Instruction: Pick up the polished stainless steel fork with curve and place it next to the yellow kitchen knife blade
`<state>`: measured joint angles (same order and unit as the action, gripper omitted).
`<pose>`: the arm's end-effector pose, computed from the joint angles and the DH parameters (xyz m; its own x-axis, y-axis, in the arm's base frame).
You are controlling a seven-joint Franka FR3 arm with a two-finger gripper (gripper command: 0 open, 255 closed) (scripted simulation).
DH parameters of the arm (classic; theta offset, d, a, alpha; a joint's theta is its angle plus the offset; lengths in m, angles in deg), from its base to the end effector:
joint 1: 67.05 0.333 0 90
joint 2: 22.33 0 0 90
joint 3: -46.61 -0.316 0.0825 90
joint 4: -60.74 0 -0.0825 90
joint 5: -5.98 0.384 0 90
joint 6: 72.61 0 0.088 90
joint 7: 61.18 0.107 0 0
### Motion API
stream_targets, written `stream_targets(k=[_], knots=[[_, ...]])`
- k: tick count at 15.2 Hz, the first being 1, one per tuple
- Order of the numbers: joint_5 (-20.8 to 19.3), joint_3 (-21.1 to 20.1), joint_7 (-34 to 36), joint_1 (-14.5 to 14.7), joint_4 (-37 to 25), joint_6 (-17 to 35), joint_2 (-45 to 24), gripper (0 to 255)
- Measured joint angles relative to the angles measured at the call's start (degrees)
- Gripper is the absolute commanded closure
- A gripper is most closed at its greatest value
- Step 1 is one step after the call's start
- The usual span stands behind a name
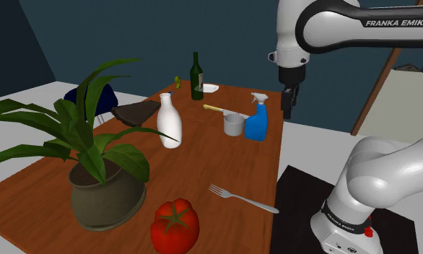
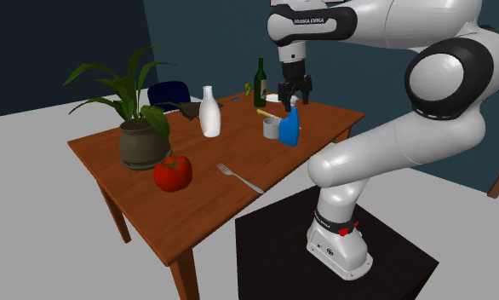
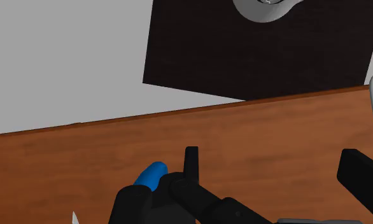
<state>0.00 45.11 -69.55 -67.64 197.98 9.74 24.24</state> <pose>0.2839 -0.0056 0.5703 0.9777 0.1356 -0.1602 0.1528 -0.9831 0.1008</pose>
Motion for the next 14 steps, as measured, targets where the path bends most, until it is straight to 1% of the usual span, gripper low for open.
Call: stream_targets(k=[2, 4, 8, 11, 14], knots=[[0.52, -0.4, 0.59, 0.19, 0.7, 0.67, 0.17, 0], [2.17, -1.63, 2.43, 0.79, 2.82, 3.02, 0.51, 0], [6.16, -4.79, 6.75, 2.41, 8.11, 9.43, 0.89, 0], [9.47, -7.77, 10.32, 3.96, 11.55, 15.05, 0.05, 0], [12.33, -10.51, 13.38, 5.29, 13.65, 20.61, -1.87, 0]])
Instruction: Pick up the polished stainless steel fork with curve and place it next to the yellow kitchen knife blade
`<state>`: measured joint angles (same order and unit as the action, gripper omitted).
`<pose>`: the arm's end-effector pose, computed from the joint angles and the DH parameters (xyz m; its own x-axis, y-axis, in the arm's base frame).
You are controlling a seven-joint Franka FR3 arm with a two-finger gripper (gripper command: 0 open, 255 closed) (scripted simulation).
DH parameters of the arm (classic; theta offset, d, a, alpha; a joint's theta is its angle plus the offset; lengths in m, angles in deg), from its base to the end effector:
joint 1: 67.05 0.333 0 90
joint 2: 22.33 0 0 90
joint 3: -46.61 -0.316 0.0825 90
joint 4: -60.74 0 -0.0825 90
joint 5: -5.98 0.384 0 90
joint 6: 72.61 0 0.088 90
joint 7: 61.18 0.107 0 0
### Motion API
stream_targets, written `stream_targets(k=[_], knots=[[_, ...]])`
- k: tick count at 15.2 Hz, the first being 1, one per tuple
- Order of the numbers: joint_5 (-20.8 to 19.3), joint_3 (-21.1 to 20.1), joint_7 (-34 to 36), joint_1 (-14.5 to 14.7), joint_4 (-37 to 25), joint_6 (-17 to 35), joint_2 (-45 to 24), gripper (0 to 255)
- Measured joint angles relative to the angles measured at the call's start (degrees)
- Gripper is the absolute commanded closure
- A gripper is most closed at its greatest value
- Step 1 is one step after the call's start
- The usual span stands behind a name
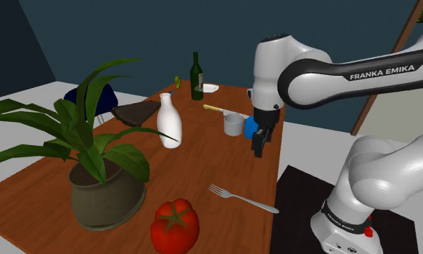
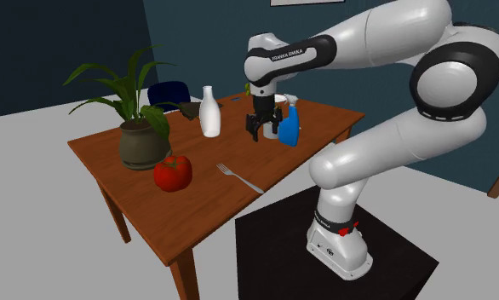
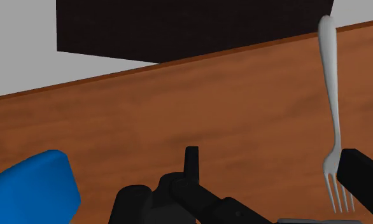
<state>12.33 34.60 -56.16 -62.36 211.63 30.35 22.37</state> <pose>0.2965 0.1006 0.4702 0.9922 0.1091 -0.0605 0.1120 -0.9926 0.0462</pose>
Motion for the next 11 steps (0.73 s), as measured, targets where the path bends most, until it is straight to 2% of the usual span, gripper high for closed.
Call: stream_targets(k=[6, 11], knots=[[5.36, -6.34, 6.2, 2.58, 3.32, 12.83, -6.16, 0], [8.05, -12.33, 11.81, 3.54, 2.8, 24.17, -14.85, 0]])
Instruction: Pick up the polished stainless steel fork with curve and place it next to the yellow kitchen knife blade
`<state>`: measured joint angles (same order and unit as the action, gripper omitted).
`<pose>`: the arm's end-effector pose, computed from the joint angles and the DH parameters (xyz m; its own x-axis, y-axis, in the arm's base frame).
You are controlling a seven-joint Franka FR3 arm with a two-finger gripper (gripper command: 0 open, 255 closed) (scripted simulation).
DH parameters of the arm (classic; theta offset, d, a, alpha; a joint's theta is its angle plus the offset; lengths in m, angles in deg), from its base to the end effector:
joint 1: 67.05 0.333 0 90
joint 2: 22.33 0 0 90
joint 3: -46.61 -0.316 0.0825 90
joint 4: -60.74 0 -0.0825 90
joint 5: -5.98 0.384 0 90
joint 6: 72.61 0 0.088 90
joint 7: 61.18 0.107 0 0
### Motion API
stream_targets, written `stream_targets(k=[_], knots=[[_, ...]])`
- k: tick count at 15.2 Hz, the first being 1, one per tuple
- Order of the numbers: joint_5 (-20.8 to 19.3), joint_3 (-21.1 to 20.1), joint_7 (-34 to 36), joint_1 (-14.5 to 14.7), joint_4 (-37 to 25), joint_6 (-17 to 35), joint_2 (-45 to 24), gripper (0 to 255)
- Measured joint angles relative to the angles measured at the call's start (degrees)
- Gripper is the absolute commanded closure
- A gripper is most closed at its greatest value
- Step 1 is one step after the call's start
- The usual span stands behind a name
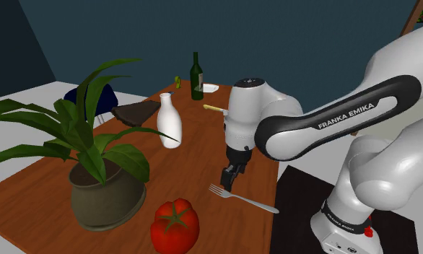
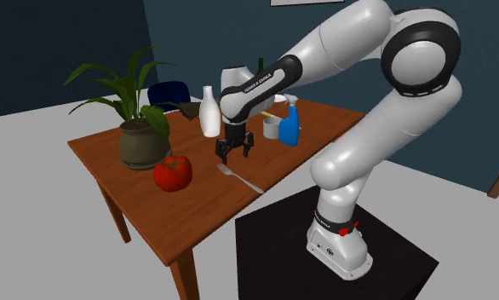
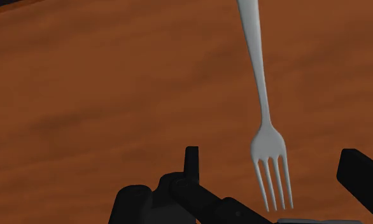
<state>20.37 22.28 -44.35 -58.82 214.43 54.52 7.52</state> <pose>0.3175 0.2025 0.3844 0.9965 0.0765 0.0328 0.0768 -0.9970 -0.0078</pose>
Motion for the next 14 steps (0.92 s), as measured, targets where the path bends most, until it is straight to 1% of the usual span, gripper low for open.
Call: stream_targets(k=[2, 4, 9, 14], knots=[[0.03, -1.35, 1.17, -0.34, -0.37, 3.56, -3.03, 0], [0.23, -2.47, 2.15, -0.23, 0.09, 5.99, -4.72, 0], [-0.02, -3.81, 2.85, -0.65, 1.69, 11.16, -8.24, 0], [-0.1, -4.06, 3.03, -0.74, 1.88, 12.04, -8.89, 0]])
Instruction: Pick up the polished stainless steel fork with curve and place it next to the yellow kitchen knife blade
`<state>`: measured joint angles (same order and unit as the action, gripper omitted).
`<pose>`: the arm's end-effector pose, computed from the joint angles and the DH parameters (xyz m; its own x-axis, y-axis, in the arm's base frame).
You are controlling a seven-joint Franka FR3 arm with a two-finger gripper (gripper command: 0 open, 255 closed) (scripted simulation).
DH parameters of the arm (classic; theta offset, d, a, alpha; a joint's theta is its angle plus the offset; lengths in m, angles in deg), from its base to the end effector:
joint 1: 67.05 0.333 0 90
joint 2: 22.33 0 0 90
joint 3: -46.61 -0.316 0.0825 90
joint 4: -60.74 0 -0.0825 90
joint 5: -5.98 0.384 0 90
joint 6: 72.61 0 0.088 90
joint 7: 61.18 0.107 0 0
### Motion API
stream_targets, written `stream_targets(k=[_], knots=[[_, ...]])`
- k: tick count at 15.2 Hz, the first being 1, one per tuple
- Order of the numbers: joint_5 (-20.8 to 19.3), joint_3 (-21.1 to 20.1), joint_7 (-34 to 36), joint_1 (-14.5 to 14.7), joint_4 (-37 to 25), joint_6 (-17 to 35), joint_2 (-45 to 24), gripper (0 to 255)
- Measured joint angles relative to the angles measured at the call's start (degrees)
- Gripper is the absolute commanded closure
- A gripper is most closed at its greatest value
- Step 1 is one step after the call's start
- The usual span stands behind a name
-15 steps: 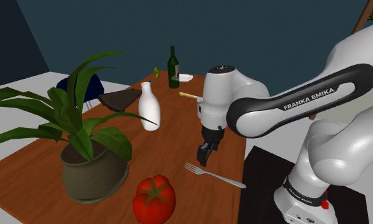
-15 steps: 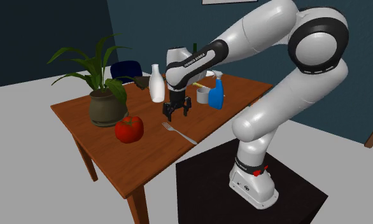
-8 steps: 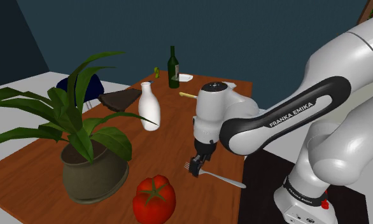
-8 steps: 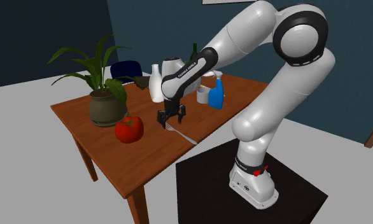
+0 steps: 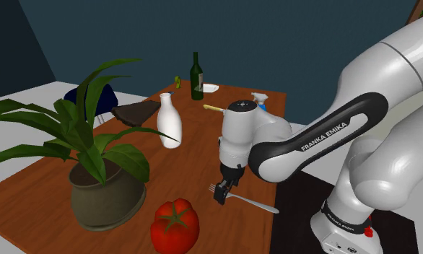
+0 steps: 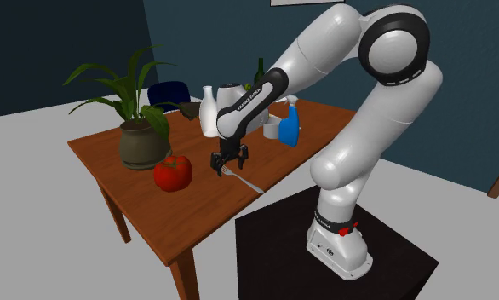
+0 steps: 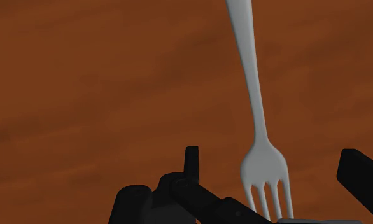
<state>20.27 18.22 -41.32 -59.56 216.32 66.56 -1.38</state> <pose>0.3235 0.2210 0.3308 0.9963 0.0695 0.0503 0.0705 -0.9973 -0.0195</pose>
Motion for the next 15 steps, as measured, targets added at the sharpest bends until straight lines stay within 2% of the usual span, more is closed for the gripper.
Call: stream_targets(k=[2, 3, 13, 15], knots=[[0.0, 0.0, 0.0, 0.0, 0.0, 0.01, -0.01, 0], [0.0, 0.0, 0.0, 0.0, 0.0, 0.01, -0.01, 255], [-0.16, 0.16, 0.06, -0.13, -0.17, 0.04, 0.17, 255], [0.11, 0.43, -0.17, 0.18, -0.37, -1.31, 1.08, 255]])
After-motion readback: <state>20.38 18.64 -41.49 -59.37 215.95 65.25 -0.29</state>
